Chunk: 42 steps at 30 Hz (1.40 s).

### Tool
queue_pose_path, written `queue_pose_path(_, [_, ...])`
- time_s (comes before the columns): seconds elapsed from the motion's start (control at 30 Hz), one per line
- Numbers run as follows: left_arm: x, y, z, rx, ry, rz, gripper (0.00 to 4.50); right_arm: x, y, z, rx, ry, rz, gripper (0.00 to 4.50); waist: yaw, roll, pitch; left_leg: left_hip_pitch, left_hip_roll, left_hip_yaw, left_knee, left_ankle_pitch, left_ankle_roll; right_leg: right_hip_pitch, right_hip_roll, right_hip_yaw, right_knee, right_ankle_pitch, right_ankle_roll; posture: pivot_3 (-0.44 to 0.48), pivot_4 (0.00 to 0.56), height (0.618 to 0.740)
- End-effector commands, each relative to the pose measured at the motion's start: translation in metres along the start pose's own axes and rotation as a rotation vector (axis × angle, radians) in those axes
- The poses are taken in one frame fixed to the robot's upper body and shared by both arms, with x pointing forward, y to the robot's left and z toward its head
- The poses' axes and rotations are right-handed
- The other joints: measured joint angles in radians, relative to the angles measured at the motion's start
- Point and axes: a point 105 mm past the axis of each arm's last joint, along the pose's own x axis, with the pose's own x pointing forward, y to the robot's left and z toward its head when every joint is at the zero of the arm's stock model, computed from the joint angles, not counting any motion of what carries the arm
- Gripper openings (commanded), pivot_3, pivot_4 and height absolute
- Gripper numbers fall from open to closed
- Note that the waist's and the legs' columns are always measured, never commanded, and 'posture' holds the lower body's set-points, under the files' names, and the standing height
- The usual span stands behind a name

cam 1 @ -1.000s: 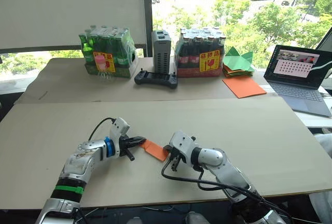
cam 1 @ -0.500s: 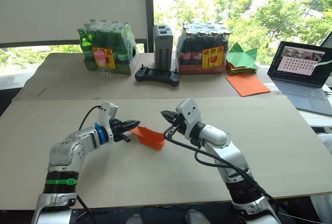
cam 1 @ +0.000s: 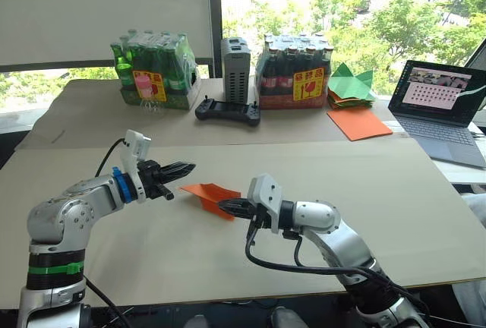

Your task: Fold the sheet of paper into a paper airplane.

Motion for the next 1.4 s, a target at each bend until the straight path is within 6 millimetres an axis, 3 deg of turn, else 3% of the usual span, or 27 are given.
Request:
queue_pose_path(0.03, [-0.012, 0.0, 0.013, 0.041, -0.032, 0.011, 0.0, 0.005, -0.001, 0.001, -0.037, -0.003, 0.016, 0.95, 0.002, 0.0, 0.0, 0.0, 0.0, 0.0, 0.0, 0.0, 0.0, 0.0, 0.0, 0.0, 0.0, 0.0, 0.0, 0.0, 0.15, 0.74])
queue_pose_path(0.2, [-0.019, -0.004, 0.01, 0.047, -0.023, 0.018, 0.0, 0.014, -0.017, -0.008, 0.004, 0.027, -0.04, 2.63, 0.003, 0.0, 0.0, 0.0, 0.0, 0.0, 0.0, 0.0, 0.0, 0.0, 0.0, 0.0, 0.0, 0.0, 0.0, 0.0, 0.15, 0.74])
queue_pose_path(0.43, [-0.022, -0.007, 0.006, 0.036, -0.027, 0.034, 0.0, 0.017, -0.032, -0.004, 0.051, 0.016, -0.077, 2.63, 0.004, -0.001, 0.0, 0.0, 0.0, 0.0, 0.0, 0.0, 0.0, 0.0, 0.0, 0.0, 0.0, 0.0, 0.0, 0.0, 0.15, 0.74])
queue_pose_path(0.83, [-0.025, -0.008, 0.002, 0.027, -0.04, 0.066, 0.0, 0.023, -0.044, -0.018, 0.101, 0.097, -0.094, 2.63, 0.002, -0.001, 0.0, 0.0, 0.0, 0.0, 0.0, 0.0, 0.0, 0.0, 0.0, 0.0, 0.001, 0.0, 0.0, 0.0, 0.15, 0.74])
queue_pose_path(1.1, [-0.029, -0.014, 0.006, 0.048, -0.033, 0.035, 0.0, 0.022, -0.061, -0.005, 0.127, 0.086, -0.096, 2.63, 0.002, -0.001, 0.0, 0.0, 0.0, 0.0, 0.0, 0.0, 0.0, 0.0, 0.0, 0.0, 0.001, 0.0, 0.0, 0.0, 0.15, 0.74])
queue_pose_path(1.4, [-0.034, -0.02, 0.001, 0.091, 0.03, -0.027, 0.0, 0.025, -0.071, -0.004, 0.14, 0.112, -0.074, 2.63, 0.0, 0.0, 0.0, 0.0, 0.0, 0.0, 0.0, 0.0, 0.0, 0.0, 0.0, 0.0, 0.001, 0.0, 0.0, 0.0, 0.15, 0.74])
